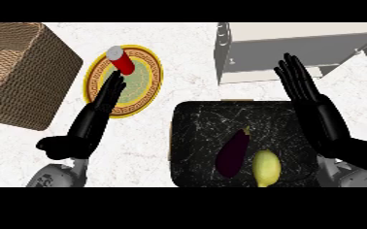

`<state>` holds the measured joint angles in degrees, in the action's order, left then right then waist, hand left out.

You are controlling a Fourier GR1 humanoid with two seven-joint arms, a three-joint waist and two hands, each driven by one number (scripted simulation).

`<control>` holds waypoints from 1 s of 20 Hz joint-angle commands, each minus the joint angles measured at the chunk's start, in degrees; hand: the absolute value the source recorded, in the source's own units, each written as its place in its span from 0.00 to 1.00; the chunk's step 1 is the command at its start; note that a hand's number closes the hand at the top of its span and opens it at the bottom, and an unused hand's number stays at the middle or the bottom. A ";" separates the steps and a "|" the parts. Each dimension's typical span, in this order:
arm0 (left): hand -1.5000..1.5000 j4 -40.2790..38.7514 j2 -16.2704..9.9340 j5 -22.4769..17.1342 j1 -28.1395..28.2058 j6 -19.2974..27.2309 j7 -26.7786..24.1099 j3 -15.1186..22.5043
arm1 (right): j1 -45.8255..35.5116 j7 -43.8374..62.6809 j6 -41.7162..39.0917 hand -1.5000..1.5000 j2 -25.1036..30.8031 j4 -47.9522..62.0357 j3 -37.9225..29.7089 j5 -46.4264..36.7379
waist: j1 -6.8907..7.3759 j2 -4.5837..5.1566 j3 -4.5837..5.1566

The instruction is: Pick the eggplant from the tray and place it in the tiered shelf

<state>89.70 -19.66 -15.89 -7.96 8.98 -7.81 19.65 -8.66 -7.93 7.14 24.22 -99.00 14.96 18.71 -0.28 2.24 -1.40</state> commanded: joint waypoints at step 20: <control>0.50 4.40 -2.38 3.54 1.88 12.91 14.31 -10.97 | -4.80 45.97 13.83 0.00 7.68 -8.00 6.04 -13.55 | 1.05 -2.80 1.68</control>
<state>92.41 -21.66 -13.00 -6.18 20.90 4.46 8.57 -9.56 27.13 26.66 24.36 -103.91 17.72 7.13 0.10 -0.28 0.13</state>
